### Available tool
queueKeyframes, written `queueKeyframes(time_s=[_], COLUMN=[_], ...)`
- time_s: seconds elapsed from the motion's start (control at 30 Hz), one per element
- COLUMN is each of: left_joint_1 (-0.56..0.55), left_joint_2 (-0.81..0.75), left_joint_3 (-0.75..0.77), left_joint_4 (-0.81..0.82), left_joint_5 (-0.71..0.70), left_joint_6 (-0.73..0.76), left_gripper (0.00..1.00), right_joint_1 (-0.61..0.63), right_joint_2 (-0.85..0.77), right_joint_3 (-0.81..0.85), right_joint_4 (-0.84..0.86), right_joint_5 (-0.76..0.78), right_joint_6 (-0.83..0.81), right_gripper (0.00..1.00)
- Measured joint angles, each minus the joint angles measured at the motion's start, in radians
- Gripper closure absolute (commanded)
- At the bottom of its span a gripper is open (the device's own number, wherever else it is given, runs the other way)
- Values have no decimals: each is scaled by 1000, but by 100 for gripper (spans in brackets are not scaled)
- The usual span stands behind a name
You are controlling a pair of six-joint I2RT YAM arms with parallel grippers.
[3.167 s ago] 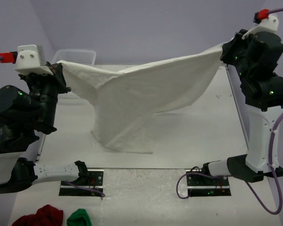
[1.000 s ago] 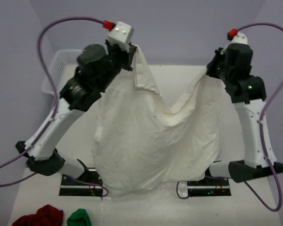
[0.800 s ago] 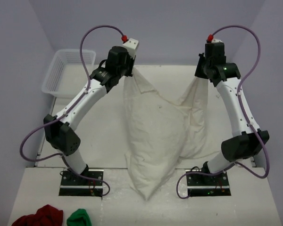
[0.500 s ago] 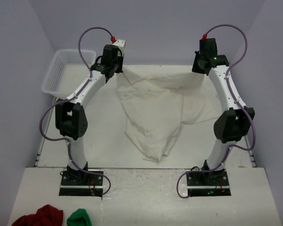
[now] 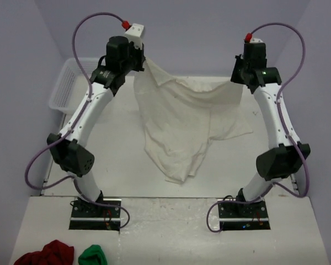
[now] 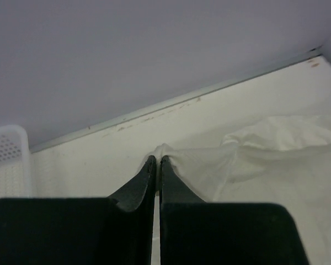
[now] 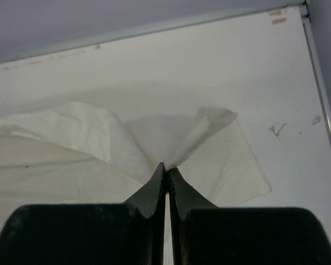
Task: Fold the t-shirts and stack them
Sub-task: Flatten out the tshirt
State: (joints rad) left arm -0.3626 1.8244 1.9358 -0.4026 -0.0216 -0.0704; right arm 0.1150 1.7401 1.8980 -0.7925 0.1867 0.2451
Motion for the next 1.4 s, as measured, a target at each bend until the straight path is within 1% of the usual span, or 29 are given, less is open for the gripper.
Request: queueKeyframes(time_s=[0.07, 0.13, 0.23, 0.3, 0.37, 0.43, 0.5, 0.57, 0.63, 0.7, 0.77, 0.83, 0.93, 1.07, 1.2, 1.27, 1.4], left_joint_1=[-34, -62, -68, -60, -57, -58, -58, -58, -57, -58, -58, -58, -57, -28, 32, 63, 115], left_joint_2=[-109, -225, -420, -553, -649, -710, -741, -747, -735, -686, -593, -471, -267, 55, 377, 472, 555], left_joint_3=[38, 86, 122, 148, 219, 288, 356, 392, 396, 399, 415, 416, 356, 280, 269, 226, 168], left_joint_4=[-42, -61, -72, -91, -108, -107, -100, -85, -82, -74, -62, -42, -8, 12, -29, -31, -36], left_joint_5=[29, 66, 88, 87, 80, 81, 82, 82, 80, 76, 71, 67, 43, 47, 45, 44, 36], left_joint_6=[-1, -1, 1, 1, 1, 2, 2, 3, 6, 7, 8, 12, 39, 58, 57, 45, 37], left_gripper=[100, 100, 100, 100, 100, 100, 100, 100, 100, 100, 100, 100, 100, 100, 100, 100, 100], right_joint_1=[19, 35, 41, 43, 51, 70, 89, 100, 109, 117, 119, 121, 119, 97, 53, 29, -4], right_joint_2=[-109, -210, -364, -482, -593, -680, -733, -754, -749, -730, -696, -660, -570, -341, -56, 69, 254], right_joint_3=[30, 112, 217, 237, 239, 248, 253, 256, 258, 241, 219, 166, 45, -16, -37, -32, 21], right_joint_4=[-29, -64, -80, -82, -92, -108, -122, -138, -167, -193, -214, -206, -180, -139, -85, -69, -74], right_joint_5=[-9, -25, -45, -54, -62, -66, -66, -58, -36, -1, 45, 95, 169, 212, 214, 211, 206], right_joint_6=[-3, -8, -14, -13, -2, 5, 11, 17, 24, 28, 36, 43, 49, 50, 48, 42, 25], right_gripper=[100, 100, 100, 100, 100, 100, 100, 100, 100, 100, 100, 100, 100, 100, 100, 100, 100])
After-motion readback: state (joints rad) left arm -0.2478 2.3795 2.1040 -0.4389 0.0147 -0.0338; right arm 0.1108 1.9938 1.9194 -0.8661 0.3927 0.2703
